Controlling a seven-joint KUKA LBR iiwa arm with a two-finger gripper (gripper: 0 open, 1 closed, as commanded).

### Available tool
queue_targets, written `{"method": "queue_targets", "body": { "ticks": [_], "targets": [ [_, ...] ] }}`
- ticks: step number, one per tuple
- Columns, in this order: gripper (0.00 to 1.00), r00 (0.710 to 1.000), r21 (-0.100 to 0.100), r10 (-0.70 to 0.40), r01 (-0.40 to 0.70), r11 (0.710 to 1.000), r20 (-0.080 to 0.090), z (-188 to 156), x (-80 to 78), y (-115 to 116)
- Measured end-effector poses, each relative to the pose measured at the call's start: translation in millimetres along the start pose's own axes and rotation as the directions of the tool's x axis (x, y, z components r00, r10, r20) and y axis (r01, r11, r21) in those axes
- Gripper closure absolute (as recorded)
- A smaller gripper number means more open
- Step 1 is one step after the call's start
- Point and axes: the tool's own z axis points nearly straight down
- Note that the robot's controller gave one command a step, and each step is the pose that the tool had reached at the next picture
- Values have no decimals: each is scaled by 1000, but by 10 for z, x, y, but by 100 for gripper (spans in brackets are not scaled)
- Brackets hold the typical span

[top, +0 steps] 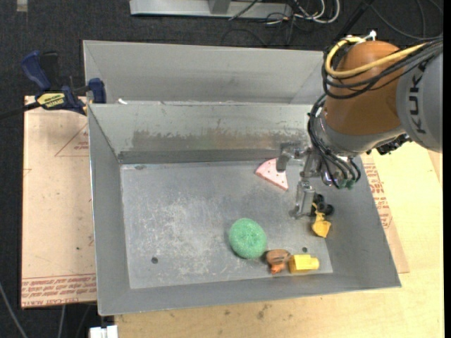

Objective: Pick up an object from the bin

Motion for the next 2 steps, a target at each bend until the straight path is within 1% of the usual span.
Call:
{"method": "queue_targets", "body": {
  "ticks": [1,2],
  "targets": [
    [100,999,-1,-45,45,999,-1,601,235,536],
    [0,999,-1,-45,45,999,-1,601,235,535]
  ]
}}
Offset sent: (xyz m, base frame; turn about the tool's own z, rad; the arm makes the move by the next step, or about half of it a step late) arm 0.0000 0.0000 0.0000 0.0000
